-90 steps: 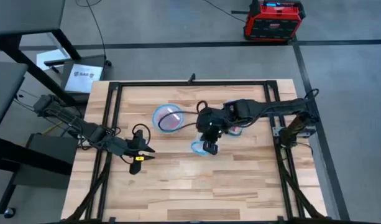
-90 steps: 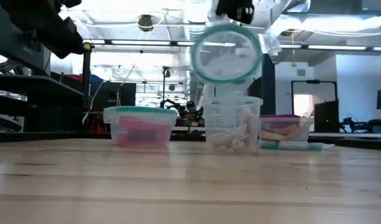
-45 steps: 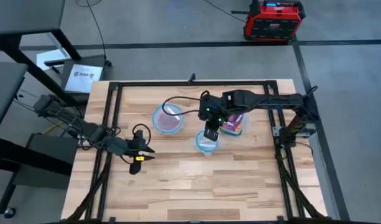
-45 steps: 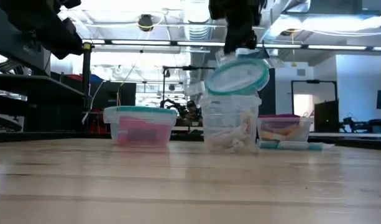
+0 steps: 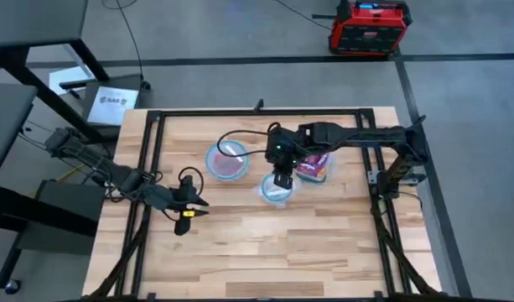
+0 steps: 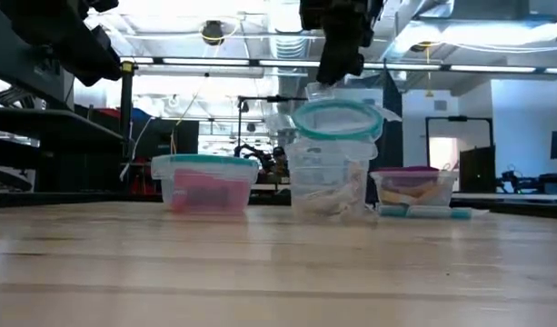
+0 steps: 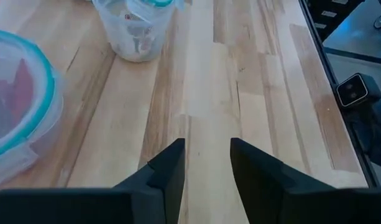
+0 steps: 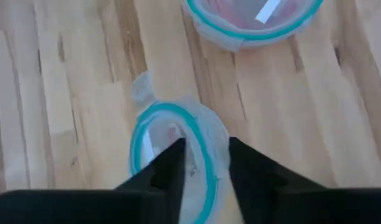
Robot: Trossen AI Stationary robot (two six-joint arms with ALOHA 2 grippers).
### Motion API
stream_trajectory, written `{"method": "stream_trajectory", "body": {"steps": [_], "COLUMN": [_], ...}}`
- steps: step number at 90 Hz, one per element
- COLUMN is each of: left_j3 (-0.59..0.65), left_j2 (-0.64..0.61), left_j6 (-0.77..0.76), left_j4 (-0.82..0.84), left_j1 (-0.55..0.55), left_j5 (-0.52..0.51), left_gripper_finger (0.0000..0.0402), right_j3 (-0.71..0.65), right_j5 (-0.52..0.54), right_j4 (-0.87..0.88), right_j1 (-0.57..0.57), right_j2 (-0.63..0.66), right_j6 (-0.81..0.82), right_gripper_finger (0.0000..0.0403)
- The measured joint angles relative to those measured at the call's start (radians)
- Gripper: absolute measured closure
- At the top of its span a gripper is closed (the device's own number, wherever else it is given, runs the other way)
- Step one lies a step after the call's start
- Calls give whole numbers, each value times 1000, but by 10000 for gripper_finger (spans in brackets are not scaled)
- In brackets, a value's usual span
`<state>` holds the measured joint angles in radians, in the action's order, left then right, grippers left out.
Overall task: Sort candy
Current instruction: Close the center transparent bin with the lid
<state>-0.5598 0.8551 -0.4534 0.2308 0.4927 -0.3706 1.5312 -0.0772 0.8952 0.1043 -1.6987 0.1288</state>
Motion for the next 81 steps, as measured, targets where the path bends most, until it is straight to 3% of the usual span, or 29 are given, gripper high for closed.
{"method": "stream_trajectory", "body": {"steps": [18,40,56,65,81], "left_j3": [0,0,0,0,0], "left_j2": [0,0,0,13,133], "left_j6": [0,0,-20,-31,-17], "left_j4": [-2,-2,-10,-58,-166], "left_j1": [0,0,-2,-19,-71], "left_j5": [0,0,-2,-25,-27], "left_gripper_finger": [289,289,289,289,289], "right_j3": [-26,-29,1,-103,-432], "right_j5": [0,-7,-27,76,252], "right_j4": [-67,-124,102,103,-169], "right_j1": [12,8,-27,-66,-102], "right_j2": [-4,-17,59,178,362], "right_j6": [-19,-55,-26,23,80], "right_gripper_finger": [198,177,177,179,184]}}
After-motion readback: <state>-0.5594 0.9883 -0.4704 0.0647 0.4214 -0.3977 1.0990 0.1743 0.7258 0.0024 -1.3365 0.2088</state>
